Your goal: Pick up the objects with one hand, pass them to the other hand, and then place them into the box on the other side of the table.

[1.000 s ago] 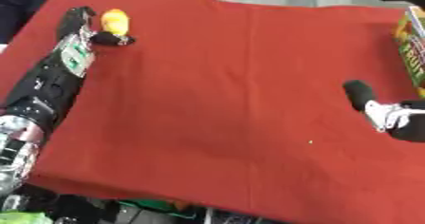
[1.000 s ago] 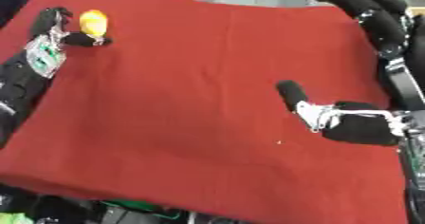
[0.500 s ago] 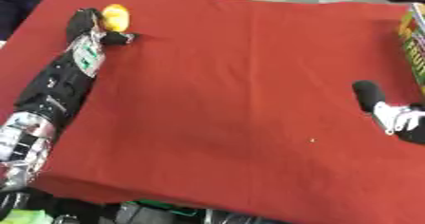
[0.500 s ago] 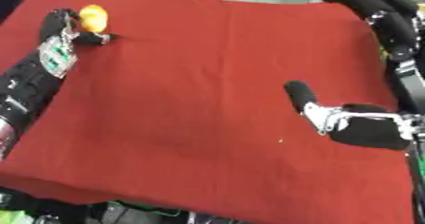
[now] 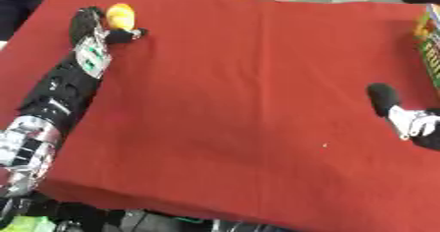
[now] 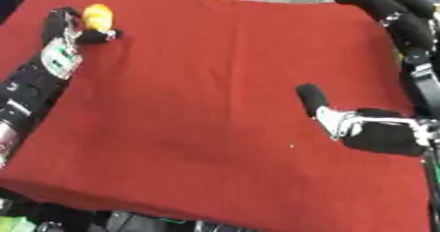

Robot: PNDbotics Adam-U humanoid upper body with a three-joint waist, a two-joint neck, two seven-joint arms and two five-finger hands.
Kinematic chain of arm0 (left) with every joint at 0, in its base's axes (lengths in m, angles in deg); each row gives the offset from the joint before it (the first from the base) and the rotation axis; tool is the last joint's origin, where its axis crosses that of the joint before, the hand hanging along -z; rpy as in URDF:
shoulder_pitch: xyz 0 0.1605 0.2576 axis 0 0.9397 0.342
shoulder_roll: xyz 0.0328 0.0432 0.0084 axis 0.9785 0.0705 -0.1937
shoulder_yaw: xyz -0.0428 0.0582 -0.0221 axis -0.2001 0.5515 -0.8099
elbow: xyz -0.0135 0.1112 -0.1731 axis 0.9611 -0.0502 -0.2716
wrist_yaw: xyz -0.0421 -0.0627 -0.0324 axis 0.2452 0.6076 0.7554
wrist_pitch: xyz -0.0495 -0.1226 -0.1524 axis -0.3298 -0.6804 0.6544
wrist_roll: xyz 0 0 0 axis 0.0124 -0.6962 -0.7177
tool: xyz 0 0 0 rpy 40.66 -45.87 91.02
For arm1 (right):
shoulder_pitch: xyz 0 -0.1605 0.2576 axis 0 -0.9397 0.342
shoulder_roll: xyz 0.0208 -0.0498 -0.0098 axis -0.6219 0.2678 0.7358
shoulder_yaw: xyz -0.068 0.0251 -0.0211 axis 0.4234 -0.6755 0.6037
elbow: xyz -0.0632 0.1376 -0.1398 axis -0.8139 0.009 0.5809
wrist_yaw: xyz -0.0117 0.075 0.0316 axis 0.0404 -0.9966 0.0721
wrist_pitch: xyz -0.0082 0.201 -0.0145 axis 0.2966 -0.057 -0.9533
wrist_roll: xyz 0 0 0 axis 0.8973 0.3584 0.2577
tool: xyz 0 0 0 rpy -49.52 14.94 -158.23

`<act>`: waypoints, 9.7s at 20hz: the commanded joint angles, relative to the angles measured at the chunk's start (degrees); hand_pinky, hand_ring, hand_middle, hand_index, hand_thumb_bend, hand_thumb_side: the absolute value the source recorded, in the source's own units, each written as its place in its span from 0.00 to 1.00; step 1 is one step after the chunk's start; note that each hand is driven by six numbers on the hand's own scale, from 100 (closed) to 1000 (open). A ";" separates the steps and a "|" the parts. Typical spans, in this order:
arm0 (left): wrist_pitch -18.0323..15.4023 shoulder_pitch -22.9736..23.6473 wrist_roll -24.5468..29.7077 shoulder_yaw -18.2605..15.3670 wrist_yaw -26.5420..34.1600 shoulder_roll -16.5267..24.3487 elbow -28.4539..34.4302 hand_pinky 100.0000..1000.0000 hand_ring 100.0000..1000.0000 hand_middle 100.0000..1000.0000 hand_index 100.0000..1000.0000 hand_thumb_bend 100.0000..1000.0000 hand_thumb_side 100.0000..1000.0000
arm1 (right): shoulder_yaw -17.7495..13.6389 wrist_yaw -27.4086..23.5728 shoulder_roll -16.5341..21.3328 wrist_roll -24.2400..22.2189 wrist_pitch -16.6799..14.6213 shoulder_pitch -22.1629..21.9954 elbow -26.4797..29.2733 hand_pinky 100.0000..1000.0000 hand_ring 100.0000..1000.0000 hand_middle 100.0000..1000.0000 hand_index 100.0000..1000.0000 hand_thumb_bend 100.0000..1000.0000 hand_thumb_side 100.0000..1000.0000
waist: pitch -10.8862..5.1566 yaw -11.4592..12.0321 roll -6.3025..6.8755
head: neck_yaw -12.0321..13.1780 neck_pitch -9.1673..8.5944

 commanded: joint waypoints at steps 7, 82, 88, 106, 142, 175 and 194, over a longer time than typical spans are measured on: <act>1.20 -0.97 -4.79 -0.60 4.95 1.40 -1.63 0.64 0.55 0.54 0.71 0.65 0.39 | -0.17 0.02 0.05 0.05 -0.19 0.27 0.80 0.81 0.78 0.80 0.93 0.23 0.43 | -0.11 -0.61 -0.89 | 0.81 -0.13; -7.03 -0.81 15.39 -1.04 14.02 8.78 7.94 0.58 0.45 0.43 0.60 0.16 0.12 | -0.18 1.04 0.43 0.18 0.03 -0.61 -0.80 0.81 0.78 0.79 0.93 0.22 0.45 | -0.35 -1.22 0.45 | 3.71 -0.13; -10.97 1.75 23.23 0.15 19.88 11.60 17.42 0.58 0.45 0.43 0.60 0.17 0.13 | 0.17 1.10 0.75 0.05 -0.11 -0.48 -0.99 0.81 0.78 0.79 0.93 0.22 0.45 | -0.96 -0.56 0.74 | 3.46 -0.13; -11.34 11.64 44.48 17.76 33.92 15.51 55.30 0.58 0.45 0.43 0.61 0.15 0.14 | 3.67 -0.14 1.53 -2.66 -2.60 2.44 -1.92 0.81 0.78 0.80 0.93 0.26 0.43 | -1.79 1.25 1.12 | 2.24 -0.13; -2.44 5.22 54.96 31.73 46.83 4.25 67.49 0.58 0.44 0.42 0.60 0.15 0.13 | 6.63 0.39 1.01 -5.18 -4.88 3.12 -4.70 0.79 0.74 0.77 0.89 0.29 0.42 | -2.08 1.72 0.17 | -9.61 -3.90; -0.21 5.60 56.78 32.41 50.29 4.70 70.76 0.60 0.46 0.44 0.62 0.07 0.17 | 7.24 9.74 1.07 6.57 -2.90 2.98 -6.83 0.73 0.67 0.67 0.84 0.35 0.51 | -2.48 1.65 0.69 | -9.86 -3.21; -1.96 5.93 54.27 29.91 50.35 5.20 67.12 0.60 0.45 0.44 0.61 0.06 0.17 | 6.23 4.14 1.20 -0.88 -5.06 2.64 -5.42 0.75 0.71 0.72 0.89 0.38 0.50 | -2.62 1.47 0.81 | -10.13 -3.59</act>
